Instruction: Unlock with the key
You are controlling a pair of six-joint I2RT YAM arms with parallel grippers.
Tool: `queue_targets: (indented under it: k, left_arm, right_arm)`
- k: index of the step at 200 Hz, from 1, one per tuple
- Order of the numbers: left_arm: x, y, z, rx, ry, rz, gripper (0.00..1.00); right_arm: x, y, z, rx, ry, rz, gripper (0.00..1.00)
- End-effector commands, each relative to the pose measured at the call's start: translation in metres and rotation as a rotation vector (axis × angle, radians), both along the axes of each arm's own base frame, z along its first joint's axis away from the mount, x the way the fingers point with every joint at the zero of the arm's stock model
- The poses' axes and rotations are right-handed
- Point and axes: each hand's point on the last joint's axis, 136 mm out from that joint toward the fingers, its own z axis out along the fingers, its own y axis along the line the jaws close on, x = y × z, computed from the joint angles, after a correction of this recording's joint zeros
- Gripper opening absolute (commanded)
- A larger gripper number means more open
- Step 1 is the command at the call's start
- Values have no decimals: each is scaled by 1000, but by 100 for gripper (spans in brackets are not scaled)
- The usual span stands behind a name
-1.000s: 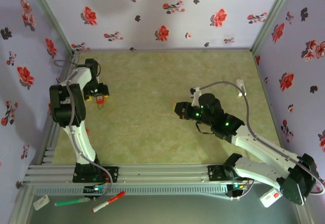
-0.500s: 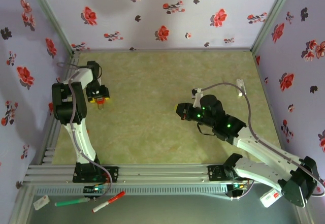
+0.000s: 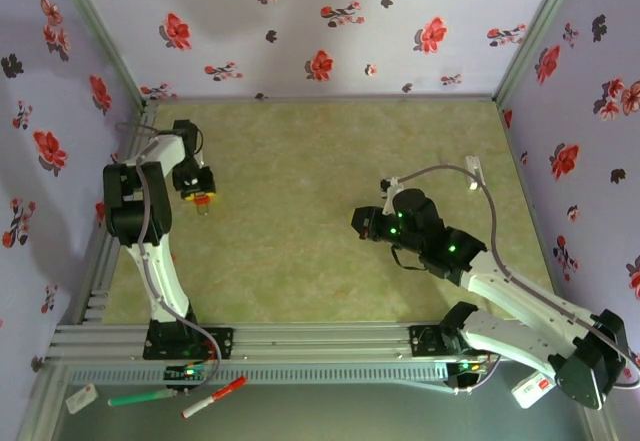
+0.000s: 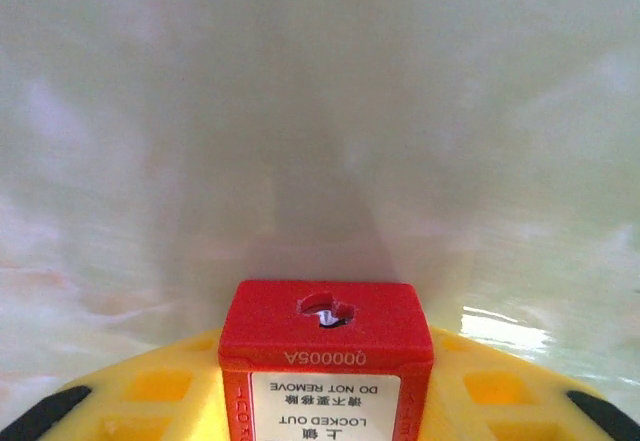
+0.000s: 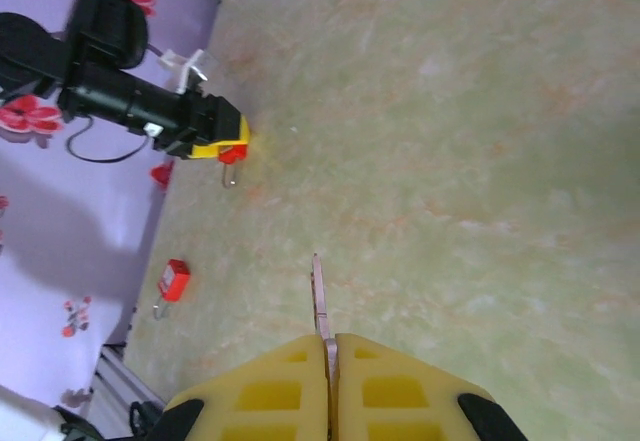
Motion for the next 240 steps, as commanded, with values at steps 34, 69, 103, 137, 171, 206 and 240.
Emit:
queue_targets:
  k: [34, 69, 103, 137, 171, 206, 240]
  left_arm:
    - [13, -107, 80, -182, -261, -329, 20]
    - [-6, -190, 154, -191, -558, -707, 19]
    - [-57, -259, 204, -161, -854, -1139, 20]
    - [-113, -296, 225, -83, -1098, -1505, 21]
    - [-158, -316, 227, -14, -1187, -1780, 18]
    - [-180, -328, 224, 17, -1224, -1891, 18]
    - [-193, -336, 217, 44, -1227, -1968, 16]
  right_arm:
    - [2, -50, 9, -95, 39, -94, 0]
    - [-5, -66, 21, -166, 51, -60, 0]
    - [-11, -63, 34, -203, 41, 26, 0]
    - [-17, -49, 39, -199, 60, 128, 0]
    - [-24, -32, 45, -140, 73, 225, 0]
    - [-32, -13, 43, -109, 77, 291, 0]
    - [-40, 3, 38, -116, 70, 345, 0]
